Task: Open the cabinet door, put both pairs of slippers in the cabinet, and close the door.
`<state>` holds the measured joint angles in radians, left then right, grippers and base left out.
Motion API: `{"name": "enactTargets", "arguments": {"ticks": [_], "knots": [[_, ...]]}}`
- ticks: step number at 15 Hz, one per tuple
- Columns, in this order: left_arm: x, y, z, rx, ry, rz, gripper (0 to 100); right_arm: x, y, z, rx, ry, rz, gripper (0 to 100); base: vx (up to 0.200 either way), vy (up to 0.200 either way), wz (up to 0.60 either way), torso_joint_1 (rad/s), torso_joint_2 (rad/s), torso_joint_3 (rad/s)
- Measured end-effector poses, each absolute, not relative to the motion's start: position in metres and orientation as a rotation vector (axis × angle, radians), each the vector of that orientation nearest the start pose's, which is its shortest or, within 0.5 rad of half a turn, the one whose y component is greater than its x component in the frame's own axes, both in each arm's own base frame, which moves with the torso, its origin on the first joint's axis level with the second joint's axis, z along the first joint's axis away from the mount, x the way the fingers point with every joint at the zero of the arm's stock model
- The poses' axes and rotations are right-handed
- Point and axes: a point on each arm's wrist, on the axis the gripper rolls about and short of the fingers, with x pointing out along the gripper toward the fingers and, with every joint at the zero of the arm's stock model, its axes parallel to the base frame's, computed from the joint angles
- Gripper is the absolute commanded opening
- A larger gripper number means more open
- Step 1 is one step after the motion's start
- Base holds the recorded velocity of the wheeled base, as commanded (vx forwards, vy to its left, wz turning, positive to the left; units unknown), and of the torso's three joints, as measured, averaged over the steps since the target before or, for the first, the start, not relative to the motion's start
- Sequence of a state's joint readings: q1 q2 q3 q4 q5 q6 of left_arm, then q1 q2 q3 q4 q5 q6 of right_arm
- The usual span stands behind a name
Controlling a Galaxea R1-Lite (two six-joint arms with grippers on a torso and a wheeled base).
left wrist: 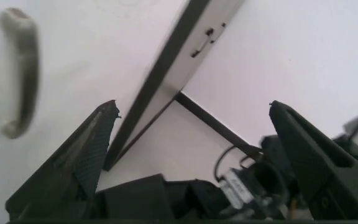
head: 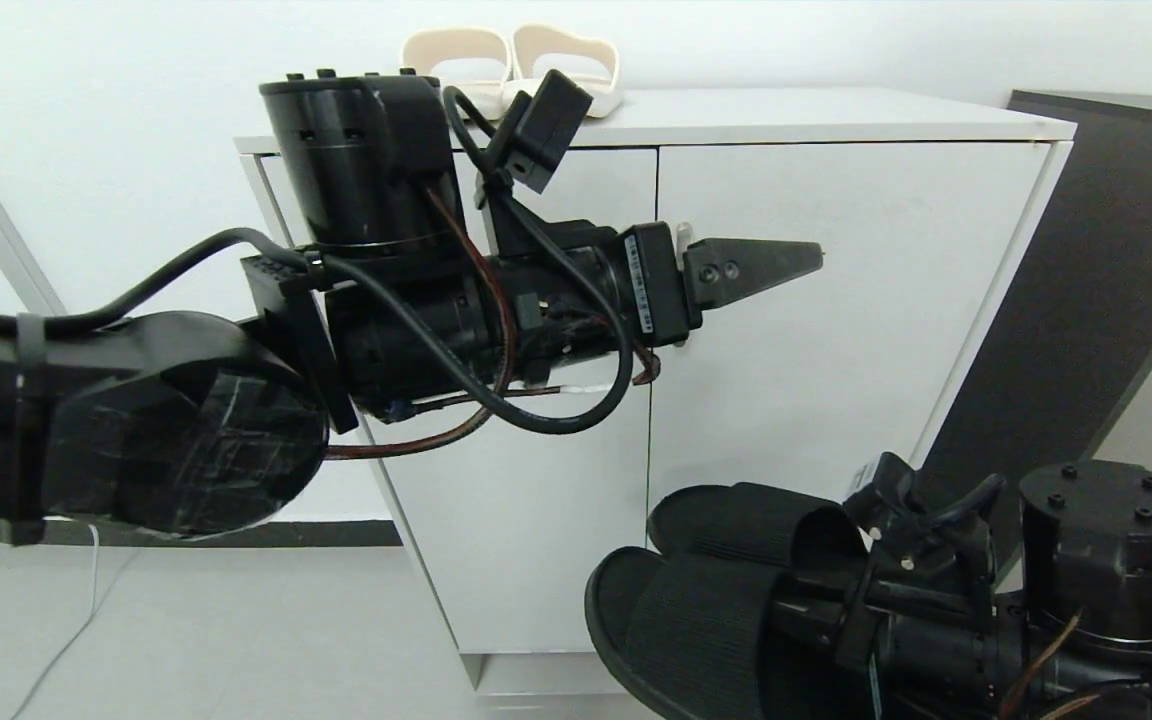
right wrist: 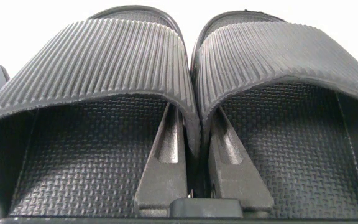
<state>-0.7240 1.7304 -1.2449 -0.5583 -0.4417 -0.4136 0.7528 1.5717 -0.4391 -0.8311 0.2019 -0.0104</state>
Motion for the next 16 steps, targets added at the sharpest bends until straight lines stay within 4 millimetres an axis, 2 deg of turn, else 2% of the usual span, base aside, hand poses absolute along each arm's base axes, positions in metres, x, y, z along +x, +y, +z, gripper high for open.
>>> {"name": "enactTargets", "arguments": {"ticks": [5, 8, 13, 16], "knots": [[0.269, -0.22, 0.283, -0.382, 0.155, -1.039, 100, 0.172, 0.167, 0.143, -0.091, 0.285, 0.947, 0, 0.0, 0.0, 0.0, 0.0, 0.0, 0.0], [0.273, -0.219, 0.281, -0.385, 0.151, -0.991, 100, 0.173, 0.167, 0.143, -0.091, 0.287, 0.943, 0, 0.0, 0.0, 0.0, 0.0, 0.0, 0.0], [0.288, -0.228, 0.282, -0.393, 0.118, -0.925, 100, 0.174, 0.166, 0.142, -0.091, 0.291, 0.936, 0, 0.0, 0.0, 0.0, 0.0, 0.0, 0.0], [0.299, -0.236, 0.276, -0.392, 0.126, -0.916, 100, 0.176, 0.166, 0.141, -0.092, 0.298, 0.93, 0, 0.0, 0.0, 0.0, 0.0, 0.0, 0.0]]}}
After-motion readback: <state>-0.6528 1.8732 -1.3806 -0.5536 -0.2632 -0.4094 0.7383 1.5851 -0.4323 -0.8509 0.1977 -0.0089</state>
